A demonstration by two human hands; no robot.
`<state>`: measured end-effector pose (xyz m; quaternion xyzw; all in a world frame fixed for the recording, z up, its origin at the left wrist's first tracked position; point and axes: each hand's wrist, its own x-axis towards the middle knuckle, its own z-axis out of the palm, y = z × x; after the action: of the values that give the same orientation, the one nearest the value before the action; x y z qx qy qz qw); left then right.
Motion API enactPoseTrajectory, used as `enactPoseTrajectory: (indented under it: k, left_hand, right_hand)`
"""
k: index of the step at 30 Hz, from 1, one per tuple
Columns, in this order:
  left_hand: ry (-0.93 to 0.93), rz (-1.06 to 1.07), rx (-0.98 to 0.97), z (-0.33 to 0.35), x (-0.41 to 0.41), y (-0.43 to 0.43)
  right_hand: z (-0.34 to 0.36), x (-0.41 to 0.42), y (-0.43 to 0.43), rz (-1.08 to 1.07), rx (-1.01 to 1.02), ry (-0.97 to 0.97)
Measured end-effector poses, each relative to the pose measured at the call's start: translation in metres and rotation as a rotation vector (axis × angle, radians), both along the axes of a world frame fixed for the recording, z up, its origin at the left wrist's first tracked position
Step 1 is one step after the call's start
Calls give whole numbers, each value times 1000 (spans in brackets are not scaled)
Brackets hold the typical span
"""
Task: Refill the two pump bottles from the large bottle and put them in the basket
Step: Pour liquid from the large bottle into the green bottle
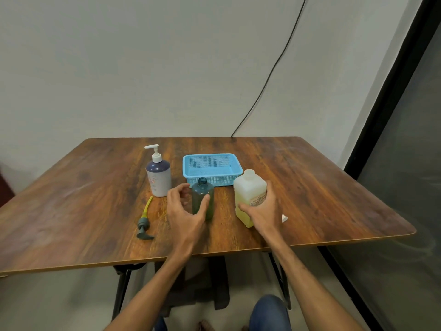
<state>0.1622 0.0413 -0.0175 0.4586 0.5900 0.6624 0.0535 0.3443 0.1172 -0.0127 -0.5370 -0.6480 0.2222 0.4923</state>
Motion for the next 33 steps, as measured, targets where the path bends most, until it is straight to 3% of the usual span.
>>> enactPoseTrajectory:
  k: [4,8,22,33]
  left_hand:
    - [21,-133,-294,-15,-14,16]
    - [26,-291,-422,-19,-22,29]
    - [86,-323,-328,-16,-40,33]
    - [104,-334,-348,-17,-45,31]
  right_hand:
    - [13,-11,-6,53,49,-108]
    - [23,-18,-3,102,46,-256]
    - [40,-33,19,33,224,-686]
    - [49,-36,18,57,281,-807]
